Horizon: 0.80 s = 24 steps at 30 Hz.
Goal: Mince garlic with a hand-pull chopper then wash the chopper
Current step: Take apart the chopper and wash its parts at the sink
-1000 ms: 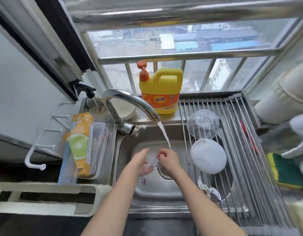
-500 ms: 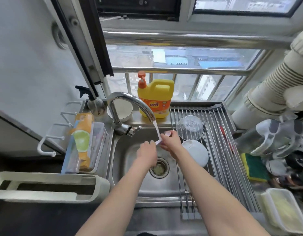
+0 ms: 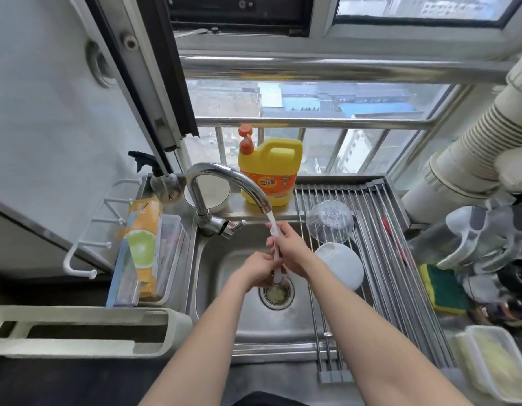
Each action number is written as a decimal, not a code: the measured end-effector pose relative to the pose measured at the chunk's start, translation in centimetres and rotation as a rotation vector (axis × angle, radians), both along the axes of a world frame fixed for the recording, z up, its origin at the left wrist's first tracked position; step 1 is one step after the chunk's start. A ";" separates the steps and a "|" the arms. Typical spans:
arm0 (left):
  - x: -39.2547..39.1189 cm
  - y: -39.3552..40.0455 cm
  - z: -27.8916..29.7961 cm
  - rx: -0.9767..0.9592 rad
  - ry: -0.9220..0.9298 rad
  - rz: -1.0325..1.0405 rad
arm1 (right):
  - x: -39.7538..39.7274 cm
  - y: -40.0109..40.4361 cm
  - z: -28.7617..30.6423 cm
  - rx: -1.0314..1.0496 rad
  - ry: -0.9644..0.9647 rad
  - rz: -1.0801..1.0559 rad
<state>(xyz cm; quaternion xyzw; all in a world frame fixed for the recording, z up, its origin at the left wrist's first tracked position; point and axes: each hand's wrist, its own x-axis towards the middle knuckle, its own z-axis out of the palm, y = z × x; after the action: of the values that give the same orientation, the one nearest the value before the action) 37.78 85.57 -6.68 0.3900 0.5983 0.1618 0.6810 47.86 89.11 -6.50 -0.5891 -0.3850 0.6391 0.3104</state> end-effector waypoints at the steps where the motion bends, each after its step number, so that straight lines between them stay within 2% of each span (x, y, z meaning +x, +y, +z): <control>1: -0.4 -0.1 -0.1 -0.018 -0.029 -0.009 | -0.1 -0.1 -0.1 0.004 0.019 0.020; 3: -0.8 -0.2 -0.2 -0.047 -0.074 -0.026 | -0.4 -0.5 -0.4 0.014 0.027 0.013; 6: -0.7 -0.5 -0.4 -0.066 -0.100 -0.041 | -1.3 -0.7 -0.5 -0.003 -0.073 -0.082; 8: -0.8 -0.6 -0.6 -0.073 -0.110 -0.033 | -1.3 -0.8 -0.3 0.002 -0.103 -0.070; 11: -1.6 -0.4 -1.2 -0.024 0.012 0.008 | -0.5 -0.6 0.1 0.057 -0.133 0.040; 14: -2.6 0.3 -2.2 0.128 0.272 0.129 | 1.1 0.2 0.0 0.280 -0.495 0.184; 15: -2.8 0.5 -2.5 0.169 0.286 0.157 | 1.5 0.2 0.3 0.354 -0.609 0.203; 17: -2.3 1.1 -1.8 0.171 0.155 0.199 | 1.7 0.1 0.4 0.469 -0.689 0.100; 19: -1.5 1.8 -1.1 0.098 -0.011 0.238 | 1.6 -0.1 0.6 0.486 -0.619 -0.104; 20: -1.1 2.0 -0.9 0.059 -0.067 0.256 | 1.4 -0.1 0.6 0.467 -0.597 -0.120; 22: -0.7 2.2 -0.6 0.032 -0.133 0.275 | 0.9 -0.1 0.5 0.421 -0.598 0.085; 24: -0.6 2.0 0.1 0.073 -0.101 0.270 | 0.2 -0.2 0.9 0.345 -0.486 0.181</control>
<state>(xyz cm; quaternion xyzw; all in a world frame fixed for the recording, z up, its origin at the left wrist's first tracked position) 37.16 87.60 -6.61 0.3217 0.6041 0.2930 0.6676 48.04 88.88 -5.65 -0.6265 -0.6015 0.4300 0.2465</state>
